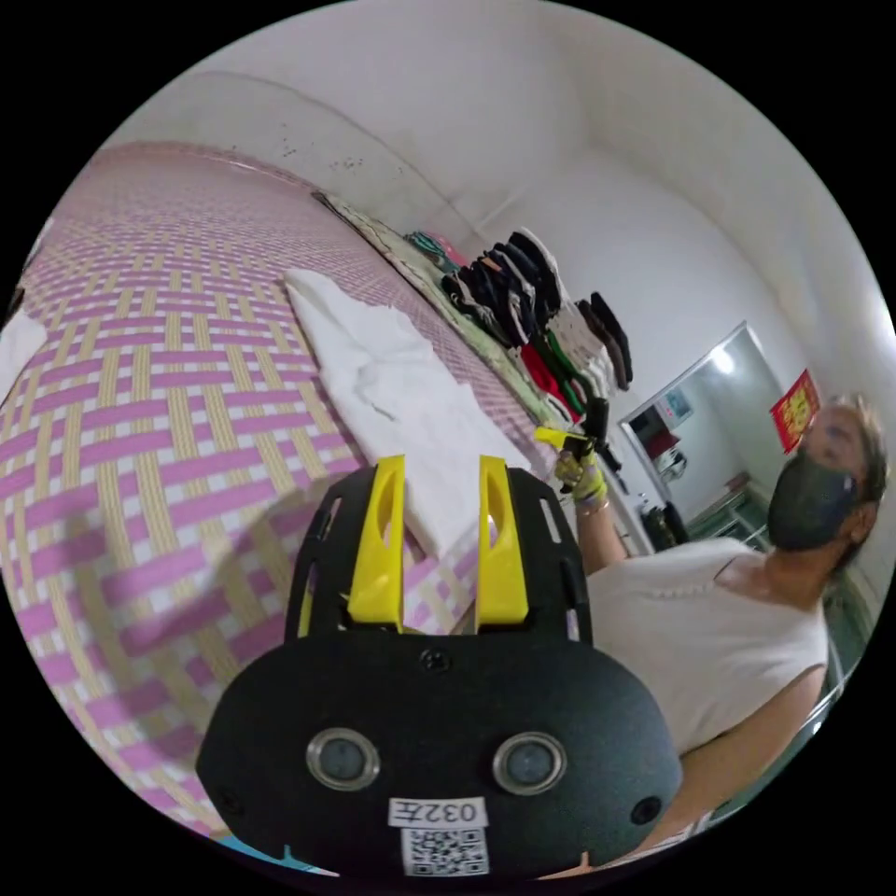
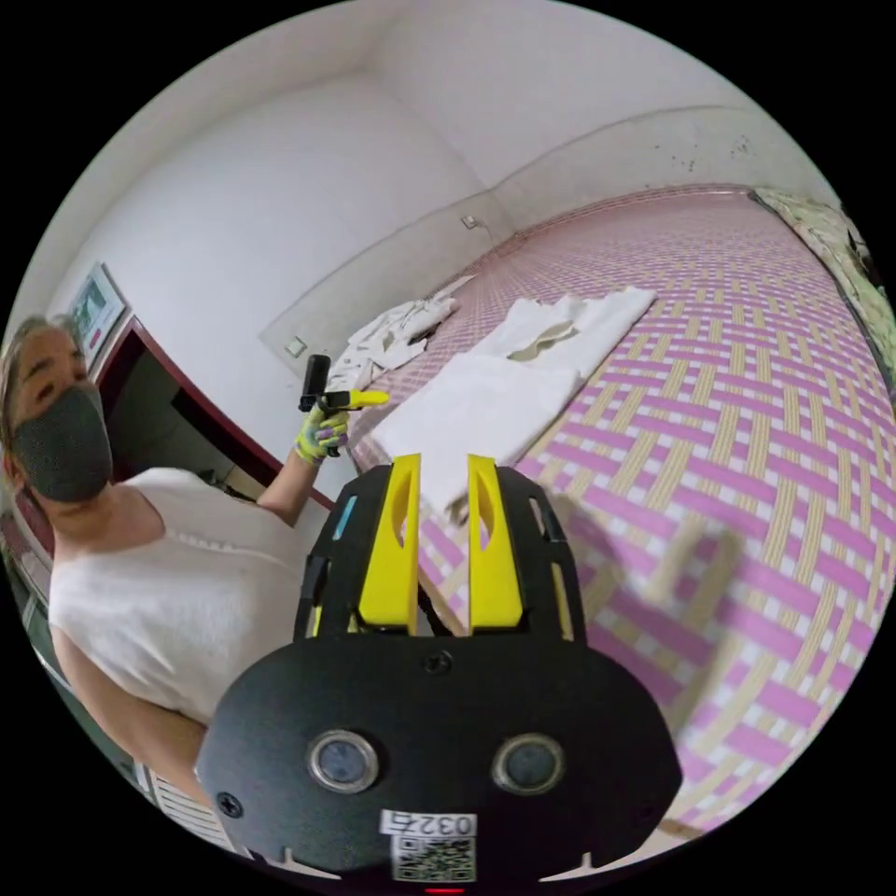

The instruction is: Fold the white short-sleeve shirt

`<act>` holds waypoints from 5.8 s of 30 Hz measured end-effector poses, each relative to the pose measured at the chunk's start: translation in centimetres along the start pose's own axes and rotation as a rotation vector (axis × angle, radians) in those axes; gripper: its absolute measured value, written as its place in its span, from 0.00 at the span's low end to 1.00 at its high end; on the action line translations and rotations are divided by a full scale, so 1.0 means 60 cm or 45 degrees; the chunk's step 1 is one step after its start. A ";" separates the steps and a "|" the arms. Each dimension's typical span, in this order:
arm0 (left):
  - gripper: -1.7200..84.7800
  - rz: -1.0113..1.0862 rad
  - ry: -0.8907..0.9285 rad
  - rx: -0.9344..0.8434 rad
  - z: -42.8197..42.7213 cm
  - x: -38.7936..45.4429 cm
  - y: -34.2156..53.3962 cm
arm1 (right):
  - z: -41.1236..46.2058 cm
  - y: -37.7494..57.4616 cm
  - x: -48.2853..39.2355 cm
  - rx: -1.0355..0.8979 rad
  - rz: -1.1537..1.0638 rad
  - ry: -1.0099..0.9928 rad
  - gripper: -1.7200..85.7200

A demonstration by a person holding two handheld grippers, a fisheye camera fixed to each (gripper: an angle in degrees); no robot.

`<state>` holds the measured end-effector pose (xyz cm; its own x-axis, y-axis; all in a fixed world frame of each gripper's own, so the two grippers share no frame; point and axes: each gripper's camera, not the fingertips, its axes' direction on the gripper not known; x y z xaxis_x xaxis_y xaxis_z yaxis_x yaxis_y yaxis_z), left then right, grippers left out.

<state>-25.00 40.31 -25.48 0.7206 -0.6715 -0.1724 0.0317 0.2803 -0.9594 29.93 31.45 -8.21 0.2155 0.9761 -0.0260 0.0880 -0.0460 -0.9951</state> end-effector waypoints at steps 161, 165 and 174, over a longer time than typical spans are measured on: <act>0.04 -0.447 0.378 -0.135 -0.070 -0.033 -0.220 | -0.118 0.191 -0.004 0.126 0.379 -0.181 0.08; 0.03 -0.368 0.531 -0.130 -0.051 0.016 -0.247 | -0.167 0.223 -0.035 0.197 0.295 -0.057 0.07; 0.02 -0.105 0.788 -0.194 0.057 0.203 -0.439 | -0.389 0.218 -0.134 0.302 0.032 0.418 0.07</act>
<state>-14.70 27.10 -1.54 0.1858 -0.9710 -0.1501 -0.0619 0.1409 -0.9881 52.02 18.02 -18.80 0.5175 0.8537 -0.0572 -0.1398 0.0184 -0.9900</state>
